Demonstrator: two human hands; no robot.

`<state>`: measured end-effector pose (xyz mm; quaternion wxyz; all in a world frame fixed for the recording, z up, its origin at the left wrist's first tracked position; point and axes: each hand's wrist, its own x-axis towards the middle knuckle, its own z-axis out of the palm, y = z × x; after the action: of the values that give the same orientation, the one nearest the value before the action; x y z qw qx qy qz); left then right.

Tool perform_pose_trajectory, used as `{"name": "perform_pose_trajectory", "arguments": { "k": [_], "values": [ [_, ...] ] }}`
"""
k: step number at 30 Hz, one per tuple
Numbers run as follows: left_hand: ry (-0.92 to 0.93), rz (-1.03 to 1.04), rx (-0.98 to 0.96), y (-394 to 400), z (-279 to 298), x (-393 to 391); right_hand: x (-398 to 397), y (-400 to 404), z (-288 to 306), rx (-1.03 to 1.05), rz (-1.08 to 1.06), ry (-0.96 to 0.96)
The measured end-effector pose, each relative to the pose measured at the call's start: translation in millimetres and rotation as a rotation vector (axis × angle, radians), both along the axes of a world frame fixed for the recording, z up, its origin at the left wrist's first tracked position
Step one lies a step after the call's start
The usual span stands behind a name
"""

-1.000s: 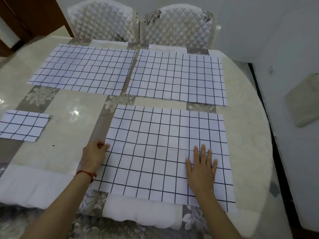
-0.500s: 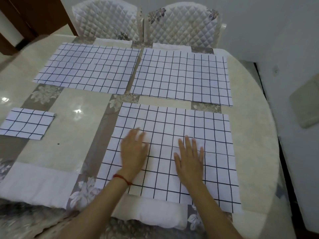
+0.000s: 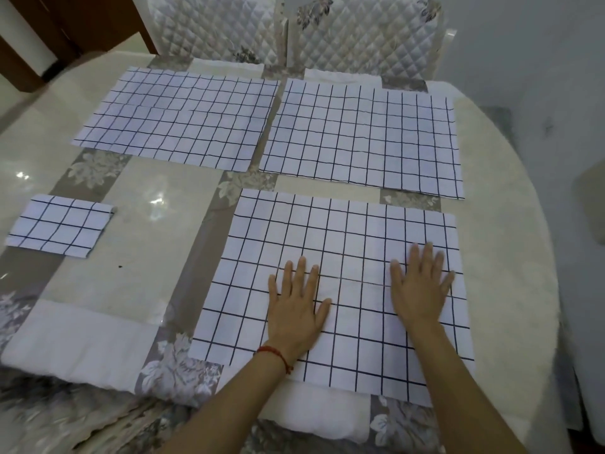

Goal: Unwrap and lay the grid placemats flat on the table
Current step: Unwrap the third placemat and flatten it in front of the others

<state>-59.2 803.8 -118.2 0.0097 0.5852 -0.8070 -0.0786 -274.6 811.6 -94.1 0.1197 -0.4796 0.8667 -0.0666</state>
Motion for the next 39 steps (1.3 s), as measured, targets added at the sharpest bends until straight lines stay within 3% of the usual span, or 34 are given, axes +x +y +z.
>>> {"name": "perform_pose_trajectory", "arguments": {
  "k": [2, 4, 6, 8, 12, 14, 16, 19, 26, 31, 33, 35, 39],
  "values": [
    [-0.004, -0.004, -0.015, 0.6, -2.1, -1.0, 28.4, -12.3, 4.5, -0.08, 0.197, 0.039],
    [-0.009, 0.004, -0.022, 0.3, -3.0, -1.8, 58.4, -22.7, 0.6, -0.108, 0.555, 0.053],
    [-0.017, 0.007, -0.018, 0.3, -2.1, -2.0, 66.0, -29.6, -5.2, -0.043, 0.733, 0.038],
    [-0.007, -0.005, -0.019, 0.3, -1.9, -1.6, 43.3, -38.7, -10.7, 0.008, 0.624, 0.012],
    [-0.009, -0.003, -0.012, 0.0, -0.4, -1.7, -14.0, -35.8, -8.1, 0.018, 0.079, 0.003],
    [-0.013, -0.005, -0.014, 0.4, -1.4, -1.8, -10.0, -25.1, -1.1, -0.05, -0.087, 0.007],
    [-0.009, -0.007, -0.024, 0.5, -3.1, -1.8, 25.3, -8.7, -0.1, -0.155, 0.04, 0.041],
    [-0.009, 0.0, -0.024, 0.4, -2.6, -2.8, 73.5, 18.9, -12.2, -0.12, 0.306, 0.05],
    [0.028, 0.008, 0.01, -5.1, 4.2, -15.5, 75.0, 21.8, -22.7, -0.064, 0.224, 0.075],
    [0.082, -0.349, 0.099, -45.9, 19.1, -48.6, 74.6, 22.7, -25.3, -0.06, 0.245, 0.114],
    [0.031, -0.384, 0.096, -79.0, 17.5, -42.0, 75.3, 22.8, -23.8, -0.091, 0.242, 0.086],
    [0.001, -0.262, 0.085, -111.0, 13.6, -22.1, 75.9, 23.5, -23.4, -0.116, 0.245, 0.074],
    [0.08, 0.251, 0.101, -135.7, 12.5, 23.4, 76.1, 23.5, -23.9, -0.135, 0.25, 0.062]
  ]
}}
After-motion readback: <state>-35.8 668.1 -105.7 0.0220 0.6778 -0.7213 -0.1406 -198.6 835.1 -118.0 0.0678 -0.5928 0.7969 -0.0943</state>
